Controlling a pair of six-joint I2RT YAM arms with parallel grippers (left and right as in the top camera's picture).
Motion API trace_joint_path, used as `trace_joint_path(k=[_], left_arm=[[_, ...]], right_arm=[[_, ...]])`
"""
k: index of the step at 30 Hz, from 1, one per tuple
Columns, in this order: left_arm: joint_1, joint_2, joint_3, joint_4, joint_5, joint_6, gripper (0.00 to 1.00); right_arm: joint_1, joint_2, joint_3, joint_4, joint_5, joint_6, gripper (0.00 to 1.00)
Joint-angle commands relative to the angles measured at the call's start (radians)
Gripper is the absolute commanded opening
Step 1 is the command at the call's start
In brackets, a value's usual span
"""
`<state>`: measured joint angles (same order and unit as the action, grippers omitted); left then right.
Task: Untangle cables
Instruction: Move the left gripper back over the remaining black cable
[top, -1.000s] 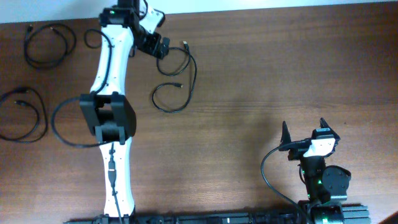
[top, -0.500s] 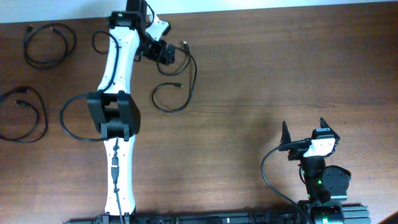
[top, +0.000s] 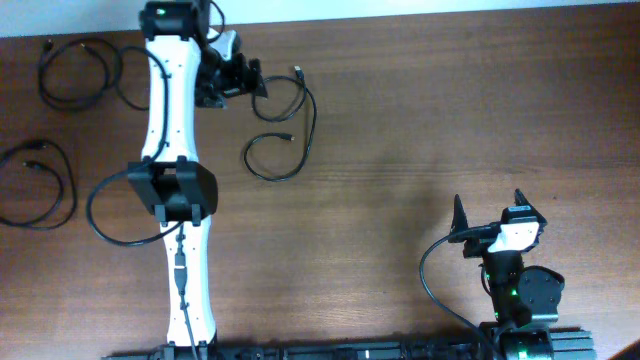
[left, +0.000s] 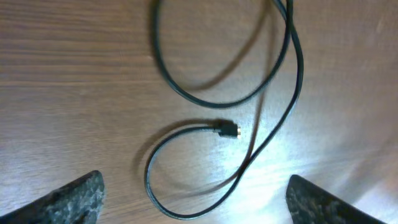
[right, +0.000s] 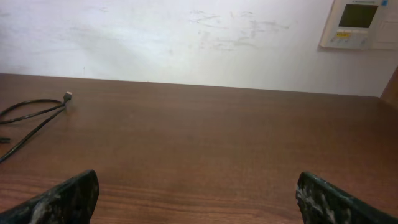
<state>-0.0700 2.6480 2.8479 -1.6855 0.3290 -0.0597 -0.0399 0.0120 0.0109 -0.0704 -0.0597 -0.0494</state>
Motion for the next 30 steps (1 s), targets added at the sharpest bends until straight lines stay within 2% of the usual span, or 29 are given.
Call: trace_joint_path(k=[1,4,8,12,18,20,21,24,25,28,30], left_arm=[[-0.042,0.000,-0.048,-0.003,-0.071,0.146,1.00],[-0.061,0.000,-0.091,-0.003,-0.217,0.144,1.00],[-0.064,0.000,-0.154,0.000,-0.230,0.144,1.00],[-0.064,0.003,-0.264,0.031,-0.310,0.165,0.99],[-0.068,0.003,-0.407,0.080,-0.294,0.196,0.85],[-0.068,0.003,-0.443,0.092,-0.291,0.196,0.72],[-0.068,0.003,-0.460,0.103,-0.292,0.196,0.57],[-0.068,0.003,-0.473,0.118,-0.292,0.196,0.52],[-0.068,0.003,-0.473,0.123,-0.292,0.196,0.44],[-0.068,0.003,-0.472,0.138,-0.292,0.188,0.12],[-0.068,0.003,-0.470,0.141,-0.292,0.185,0.08]], right_arm=[[0.007,-0.005,-0.005,-0.005,0.008,0.001,0.98],[0.007,-0.005,-0.005,-0.005,0.008,0.001,0.98],[0.007,-0.005,-0.005,-0.005,0.008,0.001,0.98],[0.007,-0.005,-0.005,-0.005,0.008,0.001,0.98],[0.007,-0.005,-0.005,-0.005,0.008,0.001,0.98],[0.007,-0.005,-0.005,-0.005,0.008,0.001,0.98],[0.007,-0.005,-0.005,-0.005,0.008,0.001,0.98],[0.007,-0.005,-0.005,-0.005,0.008,0.001,0.98],[0.007,-0.005,-0.005,-0.005,0.008,0.001,0.98],[0.007,-0.005,-0.005,-0.005,0.008,0.001,0.98],[0.007,-0.005,-0.005,-0.005,0.008,0.001,0.98]])
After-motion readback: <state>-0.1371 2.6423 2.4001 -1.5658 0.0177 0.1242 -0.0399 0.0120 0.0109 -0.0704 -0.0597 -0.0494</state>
